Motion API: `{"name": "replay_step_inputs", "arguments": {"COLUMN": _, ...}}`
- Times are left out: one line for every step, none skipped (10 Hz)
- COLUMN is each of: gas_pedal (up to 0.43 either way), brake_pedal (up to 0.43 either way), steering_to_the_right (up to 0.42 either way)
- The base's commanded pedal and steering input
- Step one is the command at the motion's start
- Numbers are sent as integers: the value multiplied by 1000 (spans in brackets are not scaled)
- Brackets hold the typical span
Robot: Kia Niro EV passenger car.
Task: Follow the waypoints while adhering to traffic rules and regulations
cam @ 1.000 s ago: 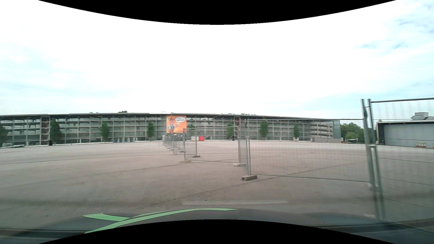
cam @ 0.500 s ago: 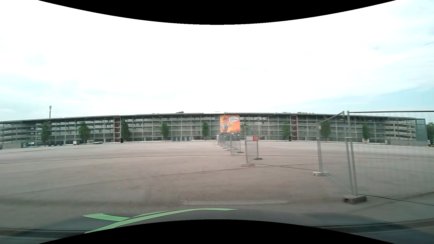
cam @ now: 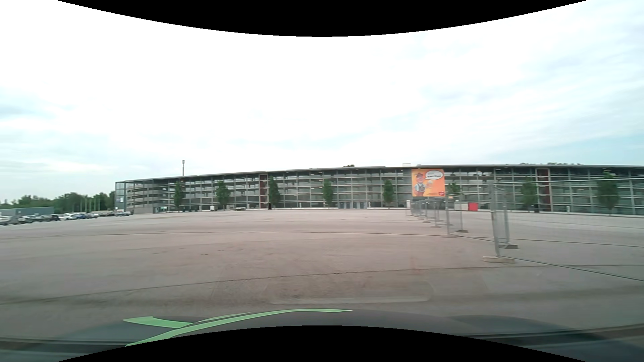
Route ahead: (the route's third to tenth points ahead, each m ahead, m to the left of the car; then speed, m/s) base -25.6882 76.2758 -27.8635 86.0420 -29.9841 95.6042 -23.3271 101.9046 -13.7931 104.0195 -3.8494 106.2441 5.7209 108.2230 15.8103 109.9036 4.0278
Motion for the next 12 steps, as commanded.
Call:
{"name": "replay_step_inputs", "arguments": {"gas_pedal": 47, "brake_pedal": 0, "steering_to_the_right": -564}}
{"name": "replay_step_inputs", "arguments": {"gas_pedal": 47, "brake_pedal": 0, "steering_to_the_right": -549}}
{"name": "replay_step_inputs", "arguments": {"gas_pedal": 47, "brake_pedal": 0, "steering_to_the_right": -525}}
{"name": "replay_step_inputs", "arguments": {"gas_pedal": 47, "brake_pedal": 0, "steering_to_the_right": -506}}
{"name": "replay_step_inputs", "arguments": {"gas_pedal": 47, "brake_pedal": 0, "steering_to_the_right": -482}}
{"name": "replay_step_inputs", "arguments": {"gas_pedal": 47, "brake_pedal": 0, "steering_to_the_right": -455}}
{"name": "replay_step_inputs", "arguments": {"gas_pedal": 47, "brake_pedal": 0, "steering_to_the_right": -434}}
{"name": "replay_step_inputs", "arguments": {"gas_pedal": 47, "brake_pedal": 0, "steering_to_the_right": -409}}
{"name": "replay_step_inputs", "arguments": {"gas_pedal": 47, "brake_pedal": 0, "steering_to_the_right": -392}}
{"name": "replay_step_inputs", "arguments": {"gas_pedal": 47, "brake_pedal": 0, "steering_to_the_right": -387}}
{"name": "replay_step_inputs", "arguments": {"gas_pedal": 47, "brake_pedal": 0, "steering_to_the_right": -385}}
{"name": "replay_step_inputs", "arguments": {"gas_pedal": 47, "brake_pedal": 0, "steering_to_the_right": -385}}
